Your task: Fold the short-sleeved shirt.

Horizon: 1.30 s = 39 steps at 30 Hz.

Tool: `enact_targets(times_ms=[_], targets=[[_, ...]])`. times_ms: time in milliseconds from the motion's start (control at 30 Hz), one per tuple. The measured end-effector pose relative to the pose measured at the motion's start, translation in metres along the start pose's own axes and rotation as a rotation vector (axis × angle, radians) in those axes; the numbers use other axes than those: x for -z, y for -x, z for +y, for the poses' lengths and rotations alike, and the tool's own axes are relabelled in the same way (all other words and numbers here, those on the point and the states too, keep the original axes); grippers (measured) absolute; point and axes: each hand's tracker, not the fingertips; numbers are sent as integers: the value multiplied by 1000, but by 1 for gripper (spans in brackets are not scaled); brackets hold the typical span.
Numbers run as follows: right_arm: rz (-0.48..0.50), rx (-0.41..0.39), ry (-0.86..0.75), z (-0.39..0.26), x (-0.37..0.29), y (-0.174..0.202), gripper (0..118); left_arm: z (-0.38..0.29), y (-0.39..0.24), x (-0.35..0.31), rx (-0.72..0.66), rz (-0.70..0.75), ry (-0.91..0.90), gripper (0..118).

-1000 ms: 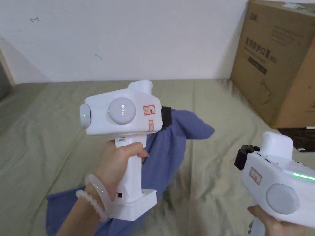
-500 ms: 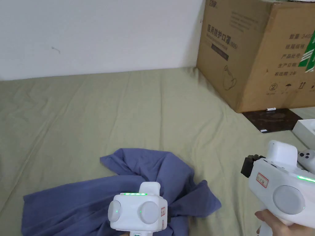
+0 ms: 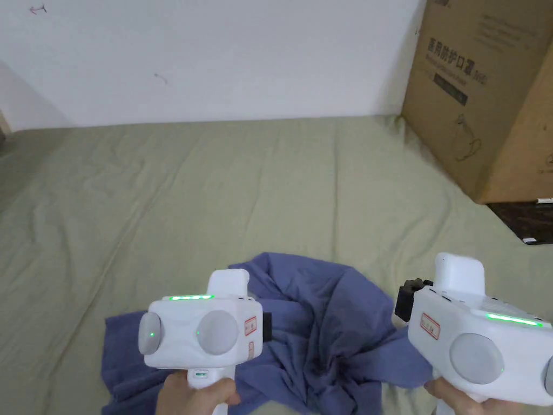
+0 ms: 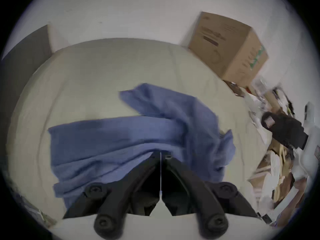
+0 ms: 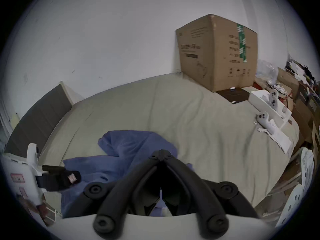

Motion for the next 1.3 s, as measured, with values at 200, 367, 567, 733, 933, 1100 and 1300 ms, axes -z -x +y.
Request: enact_targets(times_ms=[200,367,567,733,933,1100,1300], targets=[[37,-31,64,-13,29,22,0,-12,90,-1,-174,98,4,0],[45,-39,89,-4,55,32,0,19,162,13,-235,247,-28,32],[51,-37,102,3,78,36,0,47,200,74,-228,305,95,96],[45,-70,131,4,92,34,0,40,190,90,-193,312,146,52],[103,-95,193,37,116,16,0,50,190,70,-198,290,104,3],[173,-161,415,84,189,7,69,54,184,53,-191,274,63,3],[115,-178,600,87,278,6,91,63,181,53,-144,280,51,3]])
